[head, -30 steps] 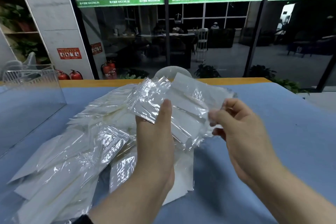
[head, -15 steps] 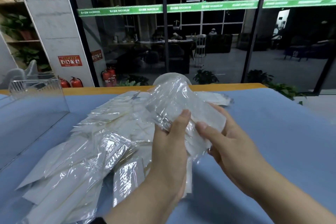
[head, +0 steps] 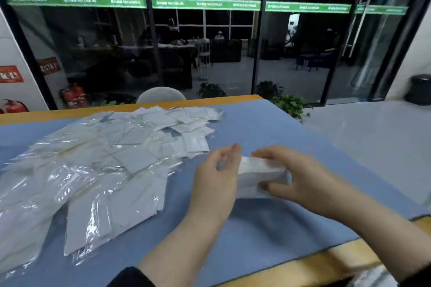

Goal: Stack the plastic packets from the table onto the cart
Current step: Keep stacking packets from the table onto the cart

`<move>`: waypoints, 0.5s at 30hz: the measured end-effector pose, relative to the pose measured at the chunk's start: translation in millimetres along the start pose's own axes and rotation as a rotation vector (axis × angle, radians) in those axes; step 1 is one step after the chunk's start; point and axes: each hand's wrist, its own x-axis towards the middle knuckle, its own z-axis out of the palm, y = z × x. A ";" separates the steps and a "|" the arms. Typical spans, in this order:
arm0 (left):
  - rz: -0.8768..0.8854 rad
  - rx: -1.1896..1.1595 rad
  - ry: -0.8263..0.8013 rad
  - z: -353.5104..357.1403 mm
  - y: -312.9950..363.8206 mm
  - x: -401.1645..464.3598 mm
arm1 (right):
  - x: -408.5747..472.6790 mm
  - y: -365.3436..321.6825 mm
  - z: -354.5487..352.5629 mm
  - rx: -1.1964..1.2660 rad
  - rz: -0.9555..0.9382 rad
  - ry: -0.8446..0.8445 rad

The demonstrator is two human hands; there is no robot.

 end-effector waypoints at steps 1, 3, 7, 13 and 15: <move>-0.035 0.062 0.000 8.2 -8.2 0.2 | -5.8 7.0 10.1 0.019 0.005 0.009; -0.040 0.108 0.071 14.8 -23.7 5.5 | -13.9 16.8 27.4 0.081 0.009 0.105; 0.006 0.005 0.108 19.4 -31.4 13.1 | -26.0 23.9 36.9 0.212 0.072 0.241; 0.056 0.038 0.024 24.8 -36.6 10.5 | -30.3 24.1 37.1 0.203 0.097 0.156; 0.070 0.087 0.004 25.6 -36.9 10.8 | -29.7 25.4 37.7 0.210 0.114 0.129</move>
